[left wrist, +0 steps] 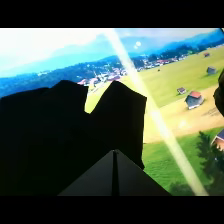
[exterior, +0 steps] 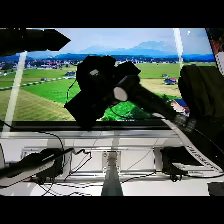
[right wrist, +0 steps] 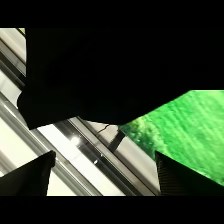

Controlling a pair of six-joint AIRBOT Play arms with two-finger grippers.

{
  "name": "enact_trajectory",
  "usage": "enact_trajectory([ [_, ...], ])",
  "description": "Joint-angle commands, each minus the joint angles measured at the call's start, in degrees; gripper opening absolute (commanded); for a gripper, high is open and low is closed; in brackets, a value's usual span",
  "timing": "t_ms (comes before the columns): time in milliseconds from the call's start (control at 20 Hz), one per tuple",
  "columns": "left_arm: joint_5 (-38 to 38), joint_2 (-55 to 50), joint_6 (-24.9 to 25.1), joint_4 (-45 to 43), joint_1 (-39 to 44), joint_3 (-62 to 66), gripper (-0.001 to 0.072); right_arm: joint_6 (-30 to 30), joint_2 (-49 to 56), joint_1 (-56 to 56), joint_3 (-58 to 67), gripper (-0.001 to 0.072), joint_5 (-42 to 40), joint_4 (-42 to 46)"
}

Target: Fold the clothes and pants, and hang the long-sleeved shirts on hangers.

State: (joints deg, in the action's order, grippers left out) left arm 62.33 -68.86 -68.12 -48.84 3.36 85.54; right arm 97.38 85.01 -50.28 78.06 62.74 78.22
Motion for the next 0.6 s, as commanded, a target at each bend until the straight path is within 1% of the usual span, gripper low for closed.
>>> enact_trajectory([
  [0,-0.37,0.02,0.04,-2.89,-0.02,0.04,0.0104,5.22,6.54,-2.56,-0.68,0.0694,-7.54,-0.63],
  [100,-0.37,0.02,0.02,-5.73,0.0,0.04,0.049,5.05,7.56,-2.62,-0.68,0.0701,-8.48,-1.53],
  [150,-0.37,0.02,0.02,-6.29,-0.02,0.04,0.0564,4.79,7.8,-2.64,-0.68,0.0701,-8.83,-2.54],
  [300,-0.39,0.02,0.02,-6.29,0.0,0.04,0.0563,0.31,8.0,-3.3,-0.42,0.0701,-10.64,-5.11],
  [500,-0.39,0.02,0.02,-6.27,0.0,0.04,0.0563,0.07,9.07,-4.76,-0.11,0.0697,-15.67,-3.85],
  [550,-0.37,0.02,0.02,-6.29,0.0,0.04,0.0563,1.18,9.88,-4.74,0.04,0.0688,-17.42,-2.54],
])
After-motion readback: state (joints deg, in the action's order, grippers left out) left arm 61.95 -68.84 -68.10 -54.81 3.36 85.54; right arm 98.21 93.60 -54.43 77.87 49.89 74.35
